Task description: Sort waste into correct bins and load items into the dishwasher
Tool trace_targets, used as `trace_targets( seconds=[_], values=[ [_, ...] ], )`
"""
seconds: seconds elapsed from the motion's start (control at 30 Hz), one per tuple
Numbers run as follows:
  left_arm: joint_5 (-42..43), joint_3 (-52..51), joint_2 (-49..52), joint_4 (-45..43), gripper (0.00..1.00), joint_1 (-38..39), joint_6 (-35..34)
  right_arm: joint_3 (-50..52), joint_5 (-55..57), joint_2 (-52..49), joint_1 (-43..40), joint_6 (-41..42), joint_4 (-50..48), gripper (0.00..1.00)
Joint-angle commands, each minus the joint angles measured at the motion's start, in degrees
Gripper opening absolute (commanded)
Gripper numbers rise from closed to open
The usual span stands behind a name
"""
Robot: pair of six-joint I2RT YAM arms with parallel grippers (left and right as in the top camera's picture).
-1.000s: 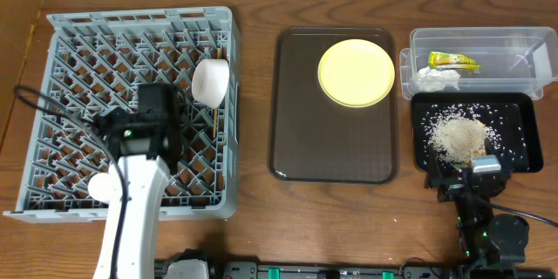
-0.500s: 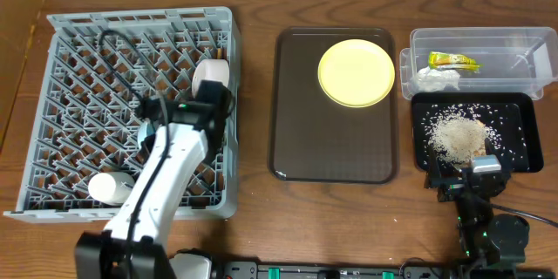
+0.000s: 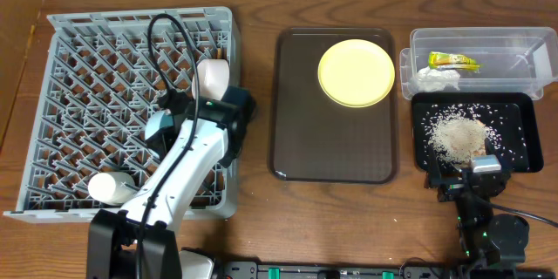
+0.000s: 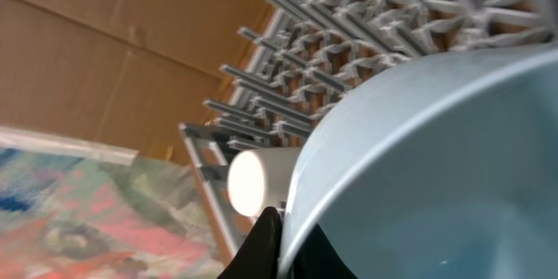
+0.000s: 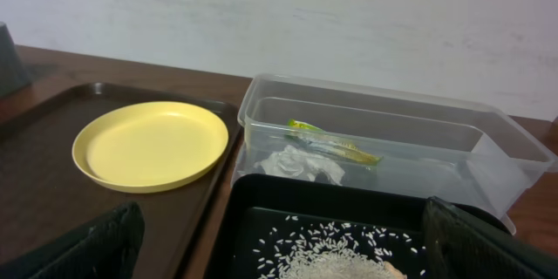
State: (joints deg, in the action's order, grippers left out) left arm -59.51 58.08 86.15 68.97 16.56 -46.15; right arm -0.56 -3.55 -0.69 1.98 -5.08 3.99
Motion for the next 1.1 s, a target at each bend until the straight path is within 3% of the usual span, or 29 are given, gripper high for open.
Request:
trace_targets(
  seconds=[0.0, 0.27, 0.47, 0.6, 0.9, 1.07],
  values=[
    [1.22, -0.17, 1.09, 0.72, 0.07, 2.34, -1.16, 0.24, 0.33, 0.31, -0.46, -0.57, 0.02, 0.99],
    [1.25, -0.17, 1.09, 2.62, 0.07, 4.76, -2.64, 0.24, 0.33, 0.31, -0.46, -0.57, 0.02, 0.99],
    [-6.88, -0.15, 1.09, 4.0, 0.08, 4.74, -2.6, 0.24, 0.33, 0.31, -0.46, -0.57, 0.02, 0.99],
    [-7.3, -0.15, 1.09, 3.87, 0.08, 4.74, -2.51, 0.24, 0.33, 0.31, -0.46, -0.57, 0.02, 0.99],
    [-11.02, -0.15, 1.11, 2.12, 0.08, 4.74, 4.76, 0.24, 0.33, 0.31, -0.46, -0.57, 0.02, 0.99],
    [-11.04, -0.17, 1.46, 2.08, 0.07, 4.74, 5.2, 0.24, 0.33, 0.31, -0.46, -0.57, 0.02, 0.99]
  ],
)
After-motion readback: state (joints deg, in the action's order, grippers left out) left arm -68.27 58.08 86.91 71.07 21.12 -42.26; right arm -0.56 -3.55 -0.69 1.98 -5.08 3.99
